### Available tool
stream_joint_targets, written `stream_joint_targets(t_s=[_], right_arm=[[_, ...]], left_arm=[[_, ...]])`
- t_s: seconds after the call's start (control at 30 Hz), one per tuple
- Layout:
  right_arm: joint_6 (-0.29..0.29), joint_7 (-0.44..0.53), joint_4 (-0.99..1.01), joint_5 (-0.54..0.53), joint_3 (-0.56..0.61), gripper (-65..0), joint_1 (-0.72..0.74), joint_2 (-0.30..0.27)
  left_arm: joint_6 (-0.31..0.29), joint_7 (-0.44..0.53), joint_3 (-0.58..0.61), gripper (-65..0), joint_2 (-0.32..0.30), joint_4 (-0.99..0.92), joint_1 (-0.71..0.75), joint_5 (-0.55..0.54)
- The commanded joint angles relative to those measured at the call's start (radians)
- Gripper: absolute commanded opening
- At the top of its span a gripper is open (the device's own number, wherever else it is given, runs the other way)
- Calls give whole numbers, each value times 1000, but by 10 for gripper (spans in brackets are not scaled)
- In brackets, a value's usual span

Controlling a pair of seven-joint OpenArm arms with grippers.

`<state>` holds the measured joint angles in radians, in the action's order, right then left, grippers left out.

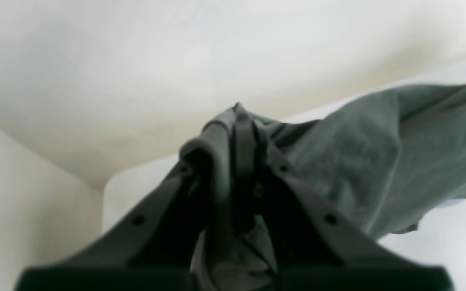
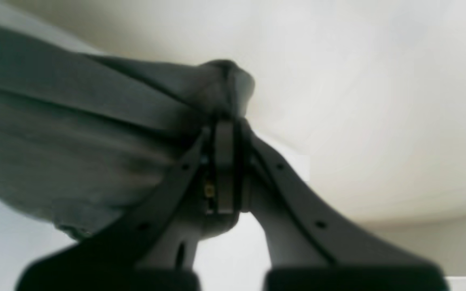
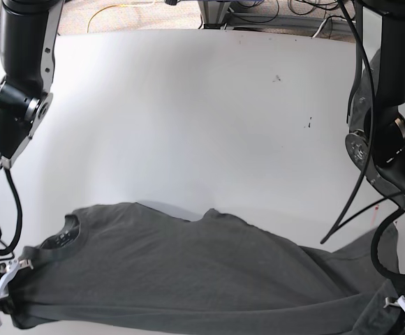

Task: Fold the T-shirt properly
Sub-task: 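Lift the shirt with both grippers and shake it out, then lay the shirt flat on the table, holding its edge with both grippers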

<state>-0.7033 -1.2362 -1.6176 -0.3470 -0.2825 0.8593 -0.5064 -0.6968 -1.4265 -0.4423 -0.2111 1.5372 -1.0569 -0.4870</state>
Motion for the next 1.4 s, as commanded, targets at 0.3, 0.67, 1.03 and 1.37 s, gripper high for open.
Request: stream_joint_targets(t_s=[0.3, 0.67, 1.03, 1.37], right_arm=[[5, 19, 159, 6, 185, -650, 432, -74], [5, -20, 83, -2, 170, -650, 383, -131], [5, -61, -191, -13, -99, -650, -124, -100], [5, -61, -364, -44, -289, -650, -596, 48]], left_arm=[[-1, 43, 1, -642, -11, 6, -164, -8], [-1, 43, 4, -640, -9, 16, -67, -12], [-1, 43, -14, -640, -9, 15, 228, -12], [-1, 40, -57, -640, -17, 9, 568, -105]])
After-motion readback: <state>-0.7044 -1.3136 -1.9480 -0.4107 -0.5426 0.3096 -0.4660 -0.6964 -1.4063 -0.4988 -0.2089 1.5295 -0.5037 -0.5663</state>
